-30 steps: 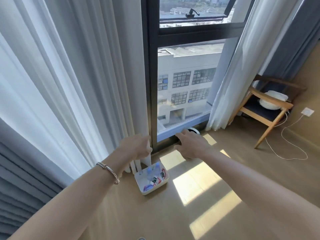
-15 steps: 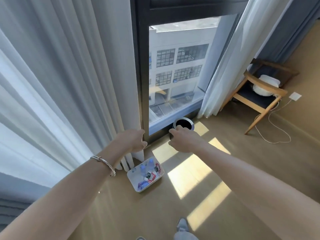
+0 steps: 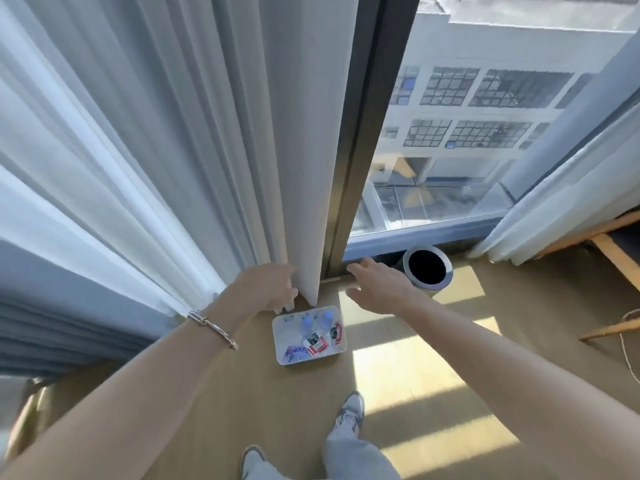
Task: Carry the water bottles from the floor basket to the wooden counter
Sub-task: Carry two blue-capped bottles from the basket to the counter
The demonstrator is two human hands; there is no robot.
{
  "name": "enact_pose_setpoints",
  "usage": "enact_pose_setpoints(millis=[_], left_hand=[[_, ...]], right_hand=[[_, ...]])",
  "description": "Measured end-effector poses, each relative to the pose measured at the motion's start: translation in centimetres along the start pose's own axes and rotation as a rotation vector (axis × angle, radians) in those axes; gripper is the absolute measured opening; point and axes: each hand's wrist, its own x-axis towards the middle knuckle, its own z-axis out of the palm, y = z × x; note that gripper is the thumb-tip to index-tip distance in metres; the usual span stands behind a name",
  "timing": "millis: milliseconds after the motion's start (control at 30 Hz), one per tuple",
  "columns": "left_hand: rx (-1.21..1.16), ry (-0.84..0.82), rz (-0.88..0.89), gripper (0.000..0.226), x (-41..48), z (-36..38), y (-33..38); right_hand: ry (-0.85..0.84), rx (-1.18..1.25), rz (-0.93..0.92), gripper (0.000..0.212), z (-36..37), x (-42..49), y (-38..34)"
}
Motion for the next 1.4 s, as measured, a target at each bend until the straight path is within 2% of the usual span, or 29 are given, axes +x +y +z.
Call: enact_pose_setpoints(millis=[133,333,600,767,1000,1200,1400], left_hand=[[-0.104,-0.072,-0.105,0.04,3.6,3.5,0.2],[-0.194,-0.209,-0.192,0.054,9.4,10.6,-1.5],[-0.138,-0.341,-0.203,0.048,18.6,19.6,-3.7],[-0.146,-0.367,-0.187,0.04,24.6,25.4,-4.7],[-0.151,-0.391,-0.21,0.045,31.1,31.6,-5.8],[-0.091,-0.422,-0.155,0.045,34.0,36.8,-6.7],[-0.094,-0.386,-0.176,0.047,37.9,42.1,-7.6]], right_hand=[[-0.123,-0.029,-0.025,0.045,2.7,4.2,3.1],[-0.274,0.029,-0.022,0.048,10.0,10.4,5.2],[-0.419,0.074,0.012,0.047,21.8,16.8,6.4],[-0.461,0.132,0.067,0.045,28.0,20.7,7.6],[-0.467,0.161,0.073,0.046,35.1,25.8,8.2],[-0.494,0.164,0.063,0.039,41.0,28.5,7.9],[-0.489,0.124,0.064,0.04,45.7,31.6,9.4]])
